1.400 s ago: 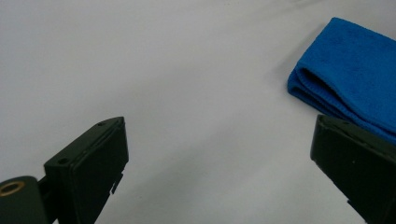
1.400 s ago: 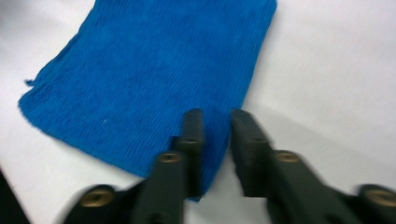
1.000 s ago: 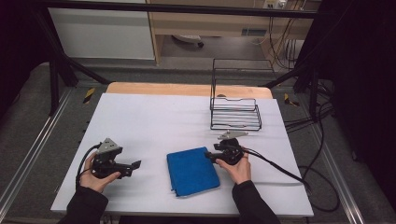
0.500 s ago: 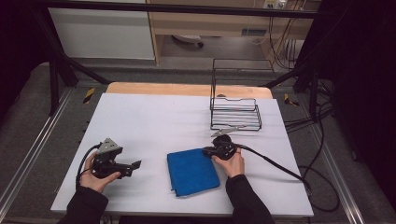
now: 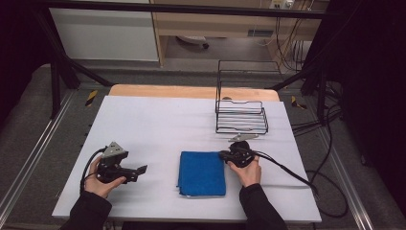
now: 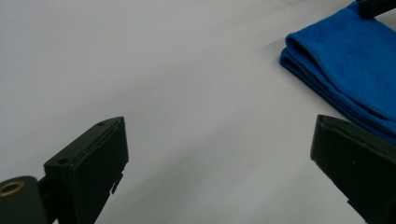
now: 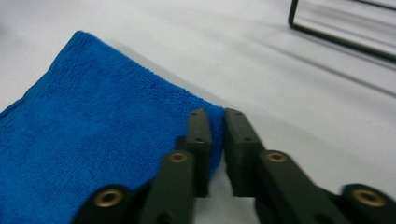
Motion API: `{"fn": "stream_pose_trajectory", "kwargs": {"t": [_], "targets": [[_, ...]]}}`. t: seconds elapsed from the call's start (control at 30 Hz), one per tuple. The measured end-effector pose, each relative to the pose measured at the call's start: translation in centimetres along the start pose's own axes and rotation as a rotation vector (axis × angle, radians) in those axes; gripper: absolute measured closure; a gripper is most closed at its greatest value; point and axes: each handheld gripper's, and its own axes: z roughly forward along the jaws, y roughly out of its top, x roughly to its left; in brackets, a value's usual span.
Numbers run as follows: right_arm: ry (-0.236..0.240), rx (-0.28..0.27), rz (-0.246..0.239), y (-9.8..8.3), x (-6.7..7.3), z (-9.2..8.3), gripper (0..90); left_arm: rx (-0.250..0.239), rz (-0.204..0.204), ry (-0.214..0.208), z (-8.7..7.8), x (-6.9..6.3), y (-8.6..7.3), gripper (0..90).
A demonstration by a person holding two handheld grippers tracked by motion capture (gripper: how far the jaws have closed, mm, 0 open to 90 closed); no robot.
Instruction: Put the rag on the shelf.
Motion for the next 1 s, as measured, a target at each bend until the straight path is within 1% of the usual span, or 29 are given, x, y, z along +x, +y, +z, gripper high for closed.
{"fn": "stream_pose_trajectory", "kwargs": {"t": [0.07, 0.1, 0.17, 0.2, 0.27, 0.33, 0.37, 0.43, 0.5, 0.53, 0.6, 0.63, 0.7, 0.73, 0.83, 0.9, 0.97, 1.0], "targets": [[0.014, -0.030, 0.005, -0.2, -0.3, -0.6, 65.6, 0.001, -0.002, -0.018, 0.3, -0.3, 0.4, 3.4], [0.018, -0.039, 0.005, -0.2, -0.4, -0.9, 62.0, 0.006, 0.008, -0.022, 0.4, -0.5, 0.7, 2.8], [0.033, -0.069, 0.002, -0.2, -0.8, -2.0, 53.2, 0.014, 0.013, -0.036, 0.9, -1.1, 1.4, 2.7], [0.041, -0.083, 0.002, -0.3, -0.9, -2.5, 47.9, 0.011, 0.015, -0.035, 1.1, -1.4, 1.7, 2.7], [0.048, -0.101, -0.002, -0.4, -1.1, -3.2, 41.0, 0.010, 0.023, -0.050, 1.6, -2.1, 2.5, 2.7], [0.060, -0.114, -0.010, -0.8, -1.3, -3.8, 33.4, 0.021, 0.037, -0.042, 2.4, -2.9, 3.6, 3.0], [0.062, -0.113, -0.011, -1.0, -1.3, -4.0, 29.8, 0.024, 0.033, -0.042, 2.9, -3.2, 4.0, 3.6], [0.063, -0.124, -0.016, -1.4, -1.5, -4.1, 23.7, 0.024, 0.025, -0.059, 4.1, -3.8, 4.9, 5.1], [0.069, -0.128, -0.012, -1.8, -1.6, -4.2, 20.2, 0.030, 0.024, -0.056, 5.3, -4.4, 5.6, 8.7], [0.070, -0.130, -0.022, -1.9, -1.7, -4.2, 18.2, 0.033, 0.017, -0.051, 6.0, -4.6, 5.9, 10.6], [0.069, -0.124, -0.018, -2.0, -1.7, -4.2, 13.6, 0.049, 0.003, -0.056, 7.2, -4.8, 6.2, 15.3], [0.069, -0.124, -0.020, -2.1, -1.8, -4.2, 12.2, 0.061, -0.010, -0.060, 8.0, -4.9, 6.4, 17.9], [0.072, -0.123, -0.020, -2.1, -1.8, -4.2, 11.2, 0.084, -0.027, -0.066, 9.1, -5.0, 6.4, 23.0], [0.073, -0.122, -0.021, -2.2, -1.8, -4.2, 10.9, 0.089, -0.028, -0.065, 9.5, -5.0, 6.4, 25.5], [0.078, -0.121, -0.023, -2.2, -1.8, -4.2, 10.2, 0.108, -0.024, -0.046, 10.5, -5.2, 6.5, 35.7], [0.081, -0.124, -0.024, -2.1, -1.8, -4.2, 10.3, 0.127, -0.027, -0.056, 10.9, -5.2, 6.5, 41.4], [0.082, -0.121, -0.018, -2.1, -1.8, -4.1, 10.3, 0.146, -0.013, -0.050, 11.3, -5.3, 6.4, 46.0], [0.083, -0.119, -0.015, -2.1, -1.8, -4.1, 10.7, 0.153, -0.016, -0.052, 11.4, -5.3, 6.4, 48.4]]}}
